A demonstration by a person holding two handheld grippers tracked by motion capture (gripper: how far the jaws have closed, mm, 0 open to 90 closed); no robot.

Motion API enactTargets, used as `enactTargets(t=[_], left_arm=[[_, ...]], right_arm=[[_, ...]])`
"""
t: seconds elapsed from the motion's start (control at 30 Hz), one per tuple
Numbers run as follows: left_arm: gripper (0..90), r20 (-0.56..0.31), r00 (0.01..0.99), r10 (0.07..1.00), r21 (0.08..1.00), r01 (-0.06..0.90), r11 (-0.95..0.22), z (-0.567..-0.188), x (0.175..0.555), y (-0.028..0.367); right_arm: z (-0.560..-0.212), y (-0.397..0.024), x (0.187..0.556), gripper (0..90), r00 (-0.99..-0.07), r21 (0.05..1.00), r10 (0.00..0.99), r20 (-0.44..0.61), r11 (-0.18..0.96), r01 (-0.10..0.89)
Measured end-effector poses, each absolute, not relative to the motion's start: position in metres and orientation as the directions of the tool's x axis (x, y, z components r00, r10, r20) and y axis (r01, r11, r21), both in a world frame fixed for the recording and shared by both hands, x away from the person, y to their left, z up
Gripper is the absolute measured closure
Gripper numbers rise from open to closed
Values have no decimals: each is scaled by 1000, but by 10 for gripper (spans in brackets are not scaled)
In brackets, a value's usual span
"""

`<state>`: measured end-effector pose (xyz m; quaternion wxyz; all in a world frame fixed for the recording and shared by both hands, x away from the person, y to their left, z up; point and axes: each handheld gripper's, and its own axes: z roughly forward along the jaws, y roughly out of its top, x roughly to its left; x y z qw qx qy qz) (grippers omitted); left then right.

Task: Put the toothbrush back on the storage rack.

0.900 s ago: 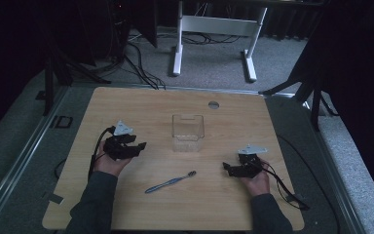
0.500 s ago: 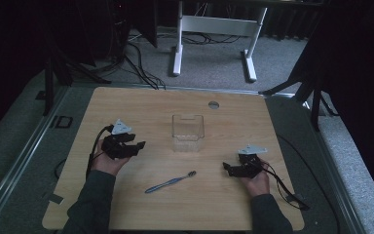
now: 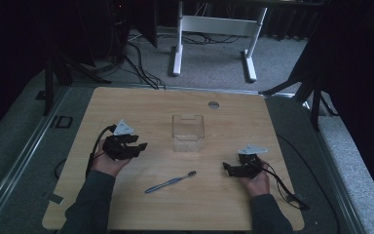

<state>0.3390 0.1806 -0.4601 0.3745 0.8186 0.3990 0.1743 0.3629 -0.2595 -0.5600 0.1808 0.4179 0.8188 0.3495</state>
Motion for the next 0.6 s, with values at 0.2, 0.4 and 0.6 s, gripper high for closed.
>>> enactTargets(t=[0.2, 0.4, 0.6], left_arm=[[526, 3, 643, 766, 740, 514, -434, -454, 338, 172], [531, 28, 657, 753, 732, 499, -463, -447, 335, 162], [546, 27, 675, 737, 717, 501, -485, -442, 335, 155]], right_arm=[[-560, -259, 363, 174, -585, 724, 811, -3, 406, 558], [-560, -259, 363, 174, -585, 724, 811, -3, 405, 558], [-560, -259, 363, 174, -585, 724, 811, -3, 405, 559]])
